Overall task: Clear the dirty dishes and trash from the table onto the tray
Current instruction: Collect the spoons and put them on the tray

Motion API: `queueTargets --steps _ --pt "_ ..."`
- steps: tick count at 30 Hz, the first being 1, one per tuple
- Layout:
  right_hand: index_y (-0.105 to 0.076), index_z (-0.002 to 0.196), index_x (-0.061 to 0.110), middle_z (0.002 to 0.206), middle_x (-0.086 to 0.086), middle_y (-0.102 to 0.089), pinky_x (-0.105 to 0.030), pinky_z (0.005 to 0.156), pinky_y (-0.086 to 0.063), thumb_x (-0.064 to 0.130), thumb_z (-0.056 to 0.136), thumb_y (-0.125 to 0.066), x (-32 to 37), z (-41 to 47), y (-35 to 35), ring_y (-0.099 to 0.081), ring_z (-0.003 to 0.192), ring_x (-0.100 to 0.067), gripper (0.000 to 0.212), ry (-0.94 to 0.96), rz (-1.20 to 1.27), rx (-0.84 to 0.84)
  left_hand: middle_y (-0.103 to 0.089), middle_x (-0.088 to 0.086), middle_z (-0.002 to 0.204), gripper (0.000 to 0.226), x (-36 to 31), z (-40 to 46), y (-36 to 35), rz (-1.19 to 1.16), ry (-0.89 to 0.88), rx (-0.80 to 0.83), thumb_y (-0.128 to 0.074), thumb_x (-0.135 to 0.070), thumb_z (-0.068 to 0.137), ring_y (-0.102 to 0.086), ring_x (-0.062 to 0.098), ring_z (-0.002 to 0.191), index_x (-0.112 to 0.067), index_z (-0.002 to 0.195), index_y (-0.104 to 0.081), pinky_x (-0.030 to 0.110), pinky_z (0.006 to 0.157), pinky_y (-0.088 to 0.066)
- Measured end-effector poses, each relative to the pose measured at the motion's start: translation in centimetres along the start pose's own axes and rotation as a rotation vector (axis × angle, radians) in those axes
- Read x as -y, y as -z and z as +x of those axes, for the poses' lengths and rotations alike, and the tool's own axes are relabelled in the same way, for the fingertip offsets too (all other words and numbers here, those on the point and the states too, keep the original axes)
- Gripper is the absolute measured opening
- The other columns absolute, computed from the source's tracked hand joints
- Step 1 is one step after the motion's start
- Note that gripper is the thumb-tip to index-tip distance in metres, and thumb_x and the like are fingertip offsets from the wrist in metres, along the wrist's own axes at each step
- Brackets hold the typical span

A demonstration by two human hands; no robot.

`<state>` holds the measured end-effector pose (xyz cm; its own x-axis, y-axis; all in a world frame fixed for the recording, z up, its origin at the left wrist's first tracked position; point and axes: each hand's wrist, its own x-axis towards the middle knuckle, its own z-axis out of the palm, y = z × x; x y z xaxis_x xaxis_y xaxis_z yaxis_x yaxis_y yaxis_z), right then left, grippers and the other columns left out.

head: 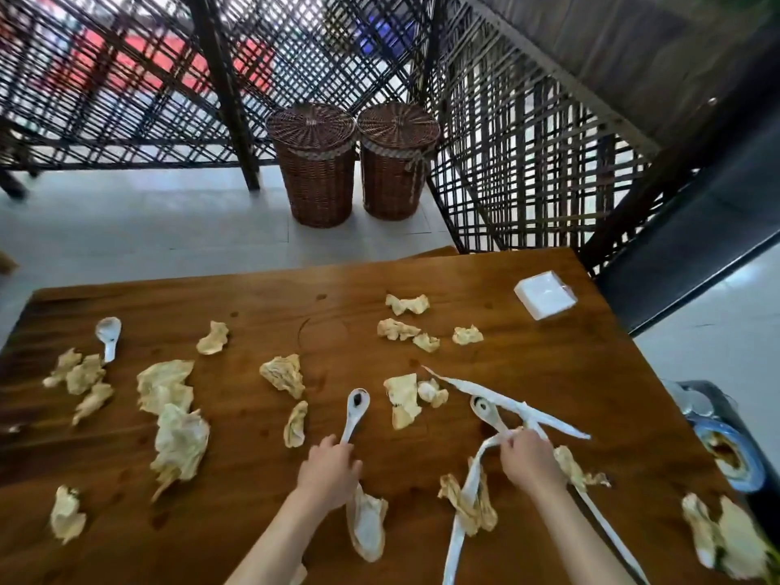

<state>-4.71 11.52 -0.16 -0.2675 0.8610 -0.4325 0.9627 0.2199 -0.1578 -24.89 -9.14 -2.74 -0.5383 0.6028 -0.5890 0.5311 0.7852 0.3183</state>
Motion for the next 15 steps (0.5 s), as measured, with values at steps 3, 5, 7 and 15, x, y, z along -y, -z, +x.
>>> queueTargets --steps 3,5,7,15 --pt "-0.068 0.102 0.009 0.101 -0.007 -0.065 -0.038 0.081 -0.052 0.031 0.097 -0.041 0.3 -0.7 -0.2 -0.059 0.097 -0.023 0.035 0.011 0.075 -0.012 -0.038 0.004 0.142 0.039 0.1 0.3 -0.1 -0.027 0.024 -0.068 -0.040 -0.035 0.098 -0.042 0.024 0.125 -0.019 0.131 -0.053 0.037 0.102 -0.042" --pt "-0.070 0.097 0.010 0.088 -0.003 -0.068 -0.032 0.069 -0.053 0.028 0.094 -0.051 0.4 -1.4 -0.4 -0.063 0.082 -0.018 0.026 -0.002 0.161 -0.023 -0.043 0.003 0.136 0.036 0.0 0.4 -0.2 -0.064 0.038 -0.103 -0.042 -0.033 0.097 -0.047 0.022 0.118 -0.016 0.126 -0.058 0.035 0.098 -0.045" --pt "-0.072 0.091 0.010 0.071 0.002 -0.065 -0.028 0.061 -0.052 0.026 0.090 -0.060 0.5 -2.0 -0.8 -0.061 0.068 -0.013 0.020 -0.031 0.254 -0.065 -0.049 0.003 0.127 0.032 -0.1 0.5 -0.2 -0.131 0.049 -0.151 -0.045 -0.028 0.097 -0.052 0.019 0.110 -0.014 0.118 -0.064 0.032 0.095 -0.047" --pt "-0.062 0.075 0.020 0.072 0.005 -0.063 -0.033 0.063 -0.054 0.028 0.084 -0.069 -0.6 -4.1 -0.8 -0.065 0.069 -0.017 0.014 -0.197 0.690 -0.042 -0.067 0.003 0.101 0.025 0.0 -1.4 -0.1 -0.425 0.200 -0.283 -0.056 0.001 0.083 -0.062 0.019 0.095 -0.017 0.092 -0.071 0.025 0.075 -0.050"
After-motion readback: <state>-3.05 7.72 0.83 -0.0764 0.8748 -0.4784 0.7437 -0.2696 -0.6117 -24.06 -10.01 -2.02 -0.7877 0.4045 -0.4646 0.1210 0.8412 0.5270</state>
